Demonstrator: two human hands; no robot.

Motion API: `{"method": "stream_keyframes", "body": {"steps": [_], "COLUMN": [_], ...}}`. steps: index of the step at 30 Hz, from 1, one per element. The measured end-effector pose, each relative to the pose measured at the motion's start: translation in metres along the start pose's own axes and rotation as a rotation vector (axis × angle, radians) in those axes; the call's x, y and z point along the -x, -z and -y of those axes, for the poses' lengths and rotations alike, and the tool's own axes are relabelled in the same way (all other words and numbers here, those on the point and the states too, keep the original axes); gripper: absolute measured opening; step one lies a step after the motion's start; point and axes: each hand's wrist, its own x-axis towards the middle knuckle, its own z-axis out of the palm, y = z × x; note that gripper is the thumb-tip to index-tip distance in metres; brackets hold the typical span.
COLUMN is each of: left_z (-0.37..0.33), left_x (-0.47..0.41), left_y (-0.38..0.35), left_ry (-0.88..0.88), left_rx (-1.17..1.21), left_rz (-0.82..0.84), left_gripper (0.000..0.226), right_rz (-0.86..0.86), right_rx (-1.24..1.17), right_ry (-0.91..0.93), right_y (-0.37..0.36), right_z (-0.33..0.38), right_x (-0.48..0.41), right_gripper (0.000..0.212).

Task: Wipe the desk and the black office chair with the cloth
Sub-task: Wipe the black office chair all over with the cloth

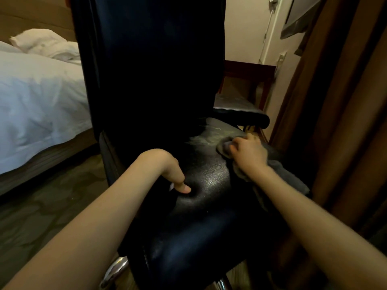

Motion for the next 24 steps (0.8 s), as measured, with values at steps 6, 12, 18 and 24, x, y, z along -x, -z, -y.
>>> {"method": "stream_keyframes", "body": {"steps": [6,12,18,24], "left_z": [-0.003,0.003,0.009,0.011], "left_x": [-0.003,-0.004,-0.004,-0.003], "left_y": [0.001,-0.002,-0.003,-0.002], "left_ry": [0.028,0.05,0.034,0.018], "left_rx": [-0.016,0.035,0.073,0.083], "left_rz": [0.018,-0.063,0.008,-0.039], "left_gripper": [0.054,0.076,0.059,0.064], "right_rz": [-0.09,-0.015,-0.055,-0.174], "right_rx": [-0.302,-0.187,-0.031,-0.359], "right_ry": [0.174,0.465,0.008,0.19], "right_y": [0.009,-0.026,-0.024,0.031], "right_z": [0.049,0.092,0.015,0.046], "right_x": [-0.013,0.001,-0.037,0.038], "right_gripper": [0.026,0.029,0.031,0.027]}}
